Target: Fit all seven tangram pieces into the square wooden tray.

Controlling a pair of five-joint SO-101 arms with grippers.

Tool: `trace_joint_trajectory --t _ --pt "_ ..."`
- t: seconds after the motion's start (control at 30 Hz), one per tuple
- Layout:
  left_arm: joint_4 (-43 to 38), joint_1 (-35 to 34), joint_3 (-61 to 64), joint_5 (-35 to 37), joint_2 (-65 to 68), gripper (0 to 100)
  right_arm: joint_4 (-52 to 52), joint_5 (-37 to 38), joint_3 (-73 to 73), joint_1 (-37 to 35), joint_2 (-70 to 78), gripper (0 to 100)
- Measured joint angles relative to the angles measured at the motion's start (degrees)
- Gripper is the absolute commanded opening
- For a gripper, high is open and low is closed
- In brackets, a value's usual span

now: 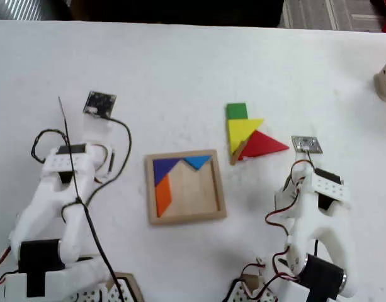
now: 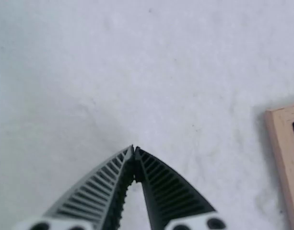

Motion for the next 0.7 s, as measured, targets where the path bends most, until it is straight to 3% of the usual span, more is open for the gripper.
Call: trace_joint_trajectory --t 0.27,0.43,0.57,0.7 --pt "0.0 0.0 0.0 -0.1 0.0 3 -0.4 0.0 -0.2 -0.1 0.0 2.2" --pt "0.0 0.0 0.0 -0.1 0.0 3 1.4 -0.4 -6.3 -4.4 0.1 2.2" --pt "0.0 0.0 0.0 -0.1 0.4 3 3.8 -6.5 -11.8 -9.9 0.1 4.6" --pt "0.0 0.0 0.0 -0.1 0.4 3 5.5 -13.7 -16.0 -17.7 0.1 15.8"
